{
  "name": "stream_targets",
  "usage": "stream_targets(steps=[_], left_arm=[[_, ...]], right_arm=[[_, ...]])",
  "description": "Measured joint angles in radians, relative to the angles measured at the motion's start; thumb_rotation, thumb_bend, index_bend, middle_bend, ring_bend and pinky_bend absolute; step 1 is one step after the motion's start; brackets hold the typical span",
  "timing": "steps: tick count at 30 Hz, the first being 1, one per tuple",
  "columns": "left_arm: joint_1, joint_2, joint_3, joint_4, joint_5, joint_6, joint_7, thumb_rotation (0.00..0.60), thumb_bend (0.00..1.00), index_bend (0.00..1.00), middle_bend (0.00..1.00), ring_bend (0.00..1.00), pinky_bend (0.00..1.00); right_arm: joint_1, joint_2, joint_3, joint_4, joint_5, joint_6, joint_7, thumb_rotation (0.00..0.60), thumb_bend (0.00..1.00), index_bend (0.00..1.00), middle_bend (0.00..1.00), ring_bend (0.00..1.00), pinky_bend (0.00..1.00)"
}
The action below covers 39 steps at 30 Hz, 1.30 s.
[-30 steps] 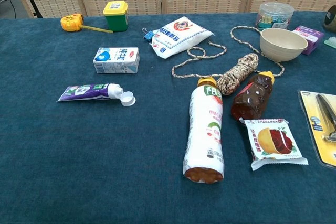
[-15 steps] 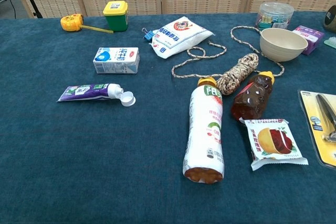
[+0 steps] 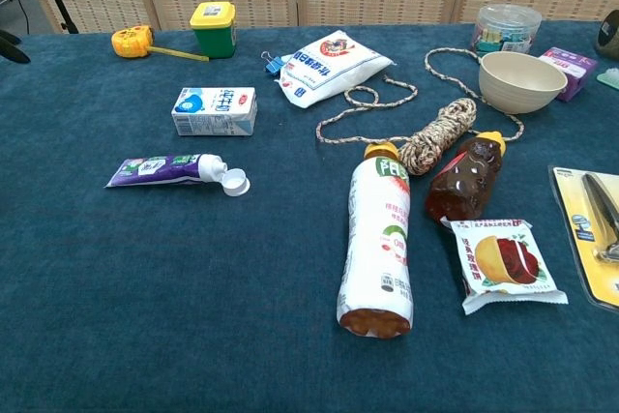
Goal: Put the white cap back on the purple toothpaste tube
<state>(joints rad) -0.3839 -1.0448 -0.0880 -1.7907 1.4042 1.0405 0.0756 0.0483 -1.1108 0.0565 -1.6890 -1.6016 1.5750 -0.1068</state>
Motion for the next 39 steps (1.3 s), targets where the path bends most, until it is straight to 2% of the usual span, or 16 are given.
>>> stream_targets(steps=[7,10,16,27,34,39], left_arm=[[-0.078,-0.062,-0.012,0.056,-0.010,-0.075,-0.023,0.600,0.04,0.28,0.18,0.17,0.15],[-0.100,-0.088,-0.017,0.073,-0.018,-0.089,-0.008,0.600,0.08,0.29,0.19,0.18,0.19],[-0.133,-0.156,-0.032,0.120,-0.048,-0.097,0.022,0.600,0.09,0.26,0.19,0.17,0.20],[-0.201,-0.272,-0.051,0.198,-0.172,-0.146,0.113,0.600,0.09,0.24,0.19,0.17,0.20],[-0.244,-0.327,-0.057,0.244,-0.213,-0.189,0.138,0.600,0.22,0.26,0.20,0.19,0.21],[-0.291,-0.412,-0.061,0.308,-0.249,-0.224,0.156,0.600,0.26,0.27,0.21,0.20,0.26]], right_arm=[[-0.007,-0.001,-0.001,0.000,0.001,0.009,0.003,0.600,0.18,0.20,0.17,0.29,0.31],[-0.011,-0.002,-0.002,0.003,0.002,0.013,0.007,0.600,0.18,0.20,0.17,0.29,0.31],[-0.013,-0.001,0.000,0.009,0.007,0.014,0.016,0.600,0.18,0.20,0.17,0.29,0.31],[-0.012,-0.005,-0.002,0.021,0.016,0.003,0.031,0.600,0.18,0.20,0.17,0.29,0.31],[-0.015,-0.008,-0.001,0.035,0.024,0.003,0.053,0.600,0.18,0.20,0.17,0.29,0.31],[-0.021,-0.010,-0.001,0.048,0.024,0.012,0.071,0.600,0.18,0.20,0.17,0.29,0.31]])
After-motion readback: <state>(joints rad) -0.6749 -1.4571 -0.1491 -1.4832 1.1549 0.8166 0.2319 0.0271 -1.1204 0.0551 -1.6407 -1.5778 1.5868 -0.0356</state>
